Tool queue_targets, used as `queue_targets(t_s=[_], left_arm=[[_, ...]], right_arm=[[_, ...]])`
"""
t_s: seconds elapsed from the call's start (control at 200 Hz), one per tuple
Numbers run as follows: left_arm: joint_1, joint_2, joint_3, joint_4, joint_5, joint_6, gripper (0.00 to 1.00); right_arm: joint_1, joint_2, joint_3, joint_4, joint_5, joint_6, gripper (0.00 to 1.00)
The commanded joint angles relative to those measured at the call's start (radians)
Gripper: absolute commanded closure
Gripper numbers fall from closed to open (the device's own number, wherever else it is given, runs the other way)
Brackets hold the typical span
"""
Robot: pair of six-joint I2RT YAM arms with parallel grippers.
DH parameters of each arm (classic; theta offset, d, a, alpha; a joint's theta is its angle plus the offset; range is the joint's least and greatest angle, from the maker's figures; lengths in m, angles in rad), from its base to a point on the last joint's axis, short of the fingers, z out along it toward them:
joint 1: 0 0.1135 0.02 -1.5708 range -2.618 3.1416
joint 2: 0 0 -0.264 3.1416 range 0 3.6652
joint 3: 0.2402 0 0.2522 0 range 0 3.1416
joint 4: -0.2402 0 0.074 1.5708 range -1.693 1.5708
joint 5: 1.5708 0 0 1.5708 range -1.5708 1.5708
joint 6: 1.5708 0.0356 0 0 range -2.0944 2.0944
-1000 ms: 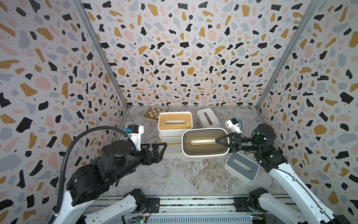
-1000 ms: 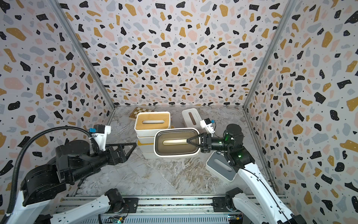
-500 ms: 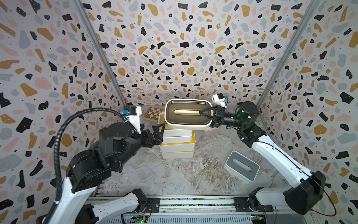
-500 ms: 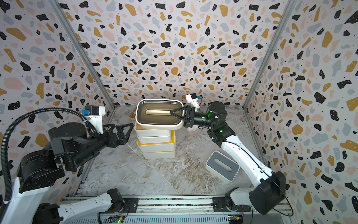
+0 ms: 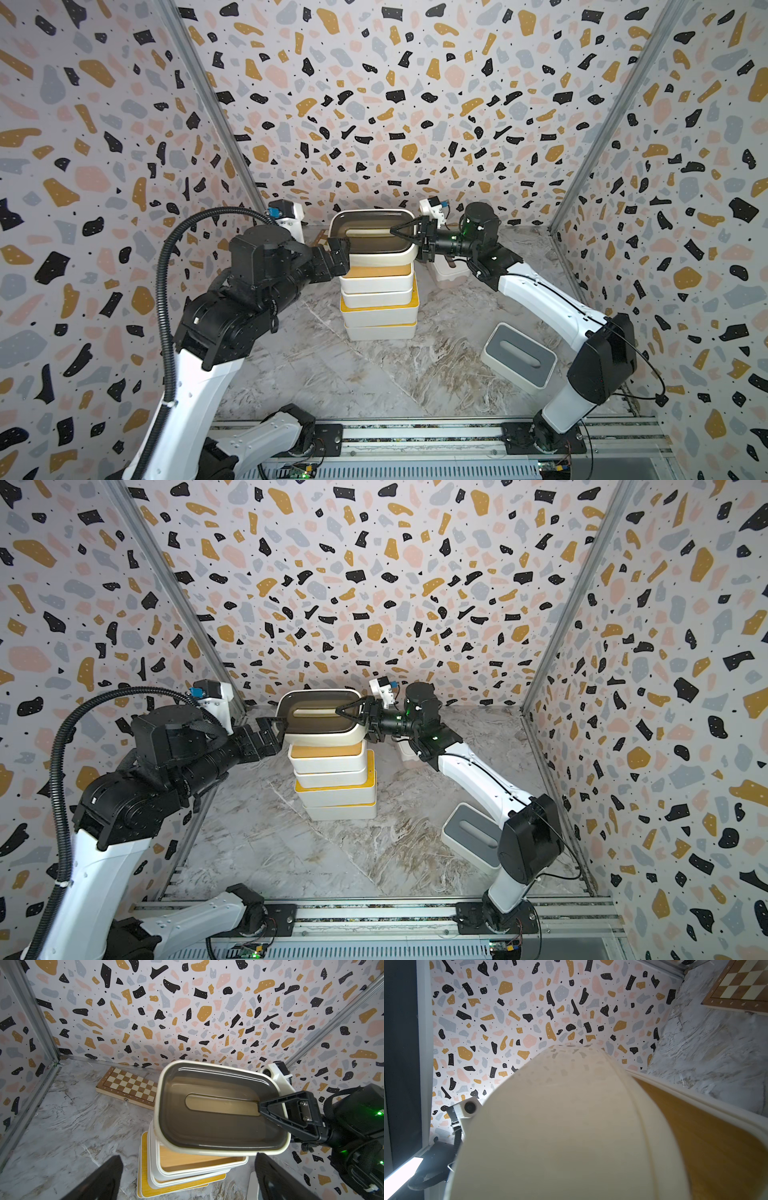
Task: Stack the tissue boxes
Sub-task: Place the tissue box at the tissue box.
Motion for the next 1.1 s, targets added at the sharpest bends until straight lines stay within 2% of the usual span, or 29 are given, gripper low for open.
queue_targets(t_s=[0.0, 0.235, 0.466, 0.856, 1.091], left_arm=[[0.062, -0.011, -0.014, 0.054, 0.097, -0.014, 0.01], [0.162, 0.001, -0.08, 0.081, 0.212, -0.071, 0.01], [0.2, 0.024, -0.119, 0.098, 0.298, -0.1, 0.01], [0.21, 0.078, -0.115, 0.087, 0.324, -0.104, 0.0], [0.213, 0.091, -0.117, 0.082, 0.316, -0.093, 0.01]], right_arm=[[0.015, -0.022, 0.052, 0.034, -0.013, -0.007, 0.4], [0.022, -0.029, 0.073, -0.031, -0.015, -0.027, 0.38], [0.011, -0.041, 0.068, -0.102, -0.007, -0.054, 0.3], [0.0, -0.045, 0.161, -0.307, 0.009, -0.175, 0.11], [-0.002, -0.048, 0.202, -0.409, 0.024, -0.246, 0.04]])
